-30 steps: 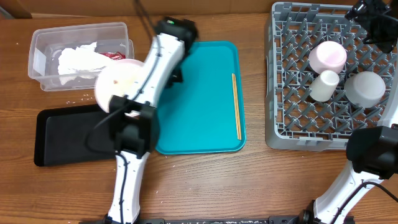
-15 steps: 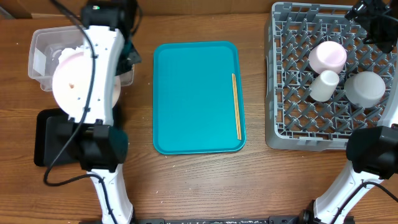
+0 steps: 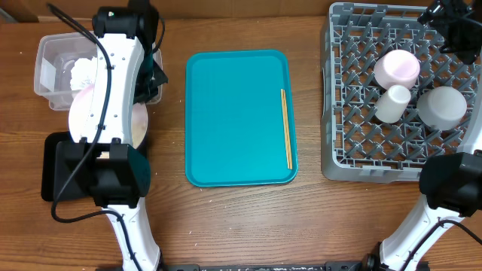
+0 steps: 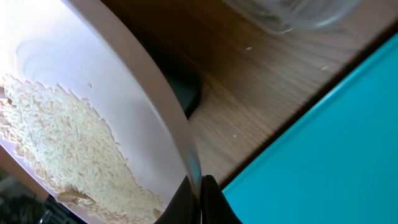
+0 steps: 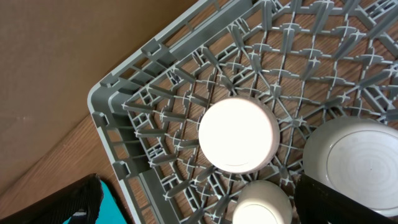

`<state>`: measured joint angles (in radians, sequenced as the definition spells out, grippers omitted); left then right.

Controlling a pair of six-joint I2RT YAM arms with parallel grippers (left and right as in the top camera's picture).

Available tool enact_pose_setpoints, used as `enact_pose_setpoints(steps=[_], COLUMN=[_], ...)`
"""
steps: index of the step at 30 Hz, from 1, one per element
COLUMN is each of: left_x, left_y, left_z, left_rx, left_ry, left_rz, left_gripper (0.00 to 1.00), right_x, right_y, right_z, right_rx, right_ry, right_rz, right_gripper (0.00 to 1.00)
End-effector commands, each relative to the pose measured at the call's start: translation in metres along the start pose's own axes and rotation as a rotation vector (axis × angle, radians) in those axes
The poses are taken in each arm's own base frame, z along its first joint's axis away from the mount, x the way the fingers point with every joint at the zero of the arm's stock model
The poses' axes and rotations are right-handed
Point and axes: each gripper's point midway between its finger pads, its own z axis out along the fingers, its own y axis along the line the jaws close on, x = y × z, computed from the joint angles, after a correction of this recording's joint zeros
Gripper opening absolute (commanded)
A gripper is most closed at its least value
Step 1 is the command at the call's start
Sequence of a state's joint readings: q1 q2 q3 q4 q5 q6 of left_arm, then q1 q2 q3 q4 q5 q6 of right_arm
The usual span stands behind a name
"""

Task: Sort waste into correct bins and load items into the dishwasher
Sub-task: 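Tilt the plate with the left gripper to pour rice onto the black tray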

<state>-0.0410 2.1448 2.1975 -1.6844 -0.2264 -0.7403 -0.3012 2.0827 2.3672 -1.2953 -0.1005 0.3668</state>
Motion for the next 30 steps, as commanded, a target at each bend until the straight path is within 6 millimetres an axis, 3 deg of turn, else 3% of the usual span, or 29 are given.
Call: enact_pose_setpoints(steps=[1,6,12,24,30], left_x=[0.002,0.002,0.0,0.0,-0.002], left_y=[0.016,0.023,0.009,0.004,0.018], left_z=[0.011,0.022,0.023,0.021,0.023], left_rx=[-0.036,-0.011,0.111,0.228,0.237], left_ry=[0.042,0.104,0.15,0.212,0.249], left_rz=[-0.09,-0.125,-0.056,-0.007,-0.036], left_gripper=[0.04,0.04,0.04,0.04,0.04], right_x=[-0.004,-0.004,-0.004,-0.004,-0.004], right_y=[0.002,0.002,0.002,0.002,0.002], right_z=[-0.007,-0.007,-0.007,-0.007,-0.007], right_rx=[-0.01,-0.01,-0.01,-0.01,-0.01], right_ry=[-0.02,-0.02,-0.02,-0.02,-0.02], right_rz=[0.007,0.007,0.007,0.007,0.007], right_gripper=[1.0,1.0,1.0,1.0,1.0])
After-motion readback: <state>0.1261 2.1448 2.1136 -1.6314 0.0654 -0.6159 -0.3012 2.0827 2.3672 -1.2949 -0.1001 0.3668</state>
